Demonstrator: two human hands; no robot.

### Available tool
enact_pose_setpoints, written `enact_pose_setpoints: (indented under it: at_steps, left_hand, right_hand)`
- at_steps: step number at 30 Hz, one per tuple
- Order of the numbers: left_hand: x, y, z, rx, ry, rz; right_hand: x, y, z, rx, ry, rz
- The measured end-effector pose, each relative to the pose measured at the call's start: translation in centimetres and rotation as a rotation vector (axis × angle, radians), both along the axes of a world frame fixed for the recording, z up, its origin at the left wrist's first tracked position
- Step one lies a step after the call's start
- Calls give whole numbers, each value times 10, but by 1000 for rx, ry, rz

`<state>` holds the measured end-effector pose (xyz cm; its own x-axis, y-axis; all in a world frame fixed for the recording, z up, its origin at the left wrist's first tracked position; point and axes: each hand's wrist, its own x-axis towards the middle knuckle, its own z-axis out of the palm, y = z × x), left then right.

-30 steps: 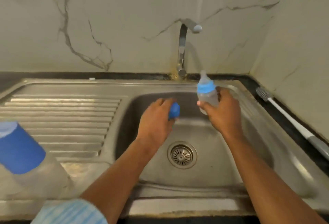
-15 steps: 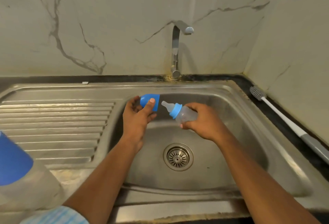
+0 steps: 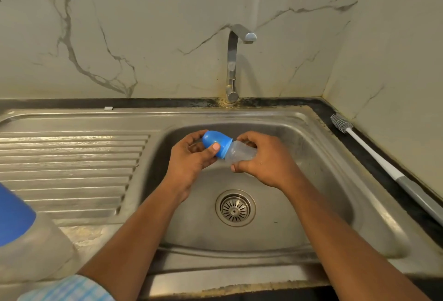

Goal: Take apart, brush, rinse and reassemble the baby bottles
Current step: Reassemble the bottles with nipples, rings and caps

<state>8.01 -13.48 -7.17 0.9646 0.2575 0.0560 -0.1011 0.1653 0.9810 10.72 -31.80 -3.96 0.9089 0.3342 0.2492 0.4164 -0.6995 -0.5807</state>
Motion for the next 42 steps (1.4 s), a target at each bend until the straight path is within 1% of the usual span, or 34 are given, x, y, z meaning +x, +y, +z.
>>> enact_pose_setpoints:
  at_steps: [4,6,8,11,14,16,18,20,22,25,29,33,37,42]
  left_hand:
    - [-2,4,5,39,-24,-54]
    - [-3,6,7,36,-35,-84]
    - [-4,8,9,36,-48,-130]
    - [-7,6,13,-26,-85,-218]
    - [-9,7,15,-99,-107,-276]
    - [-8,7,17,-111,-142,-247]
    - [-7,3,19,-119,-171,-174]
    - [-8,-2,17,-122,-152,-90]
    - [-9,-3,13,-44,-106,-1]
    - [-9,1,9,126,-47,84]
    - [-13,0,8,153,-51,64]
    - [-15,-3,14,88,-52,80]
    - [-18,-5,22,-72,5,78]
    - [-17,-4,23,-86,75,82]
  right_hand:
    - [-2,0,2,33,32,57]
    - [-3,-2,1,76,88,104]
    - [-5,-4,1,175,185,146]
    - [-10,-10,4,326,318,173]
    - [-15,-11,5,399,364,190]
    - [-15,-6,4,466,366,189]
    - [-14,4,3,526,342,158]
    - [-11,12,2,552,300,131]
    - [-6,15,-2,516,262,134]
    - [0,12,-10,434,296,173]
    - [-1,14,-9,394,243,138]
    - [-7,18,-5,410,165,159]
    - [-6,18,-3,334,80,168]
    - [-8,20,-2,221,93,196]
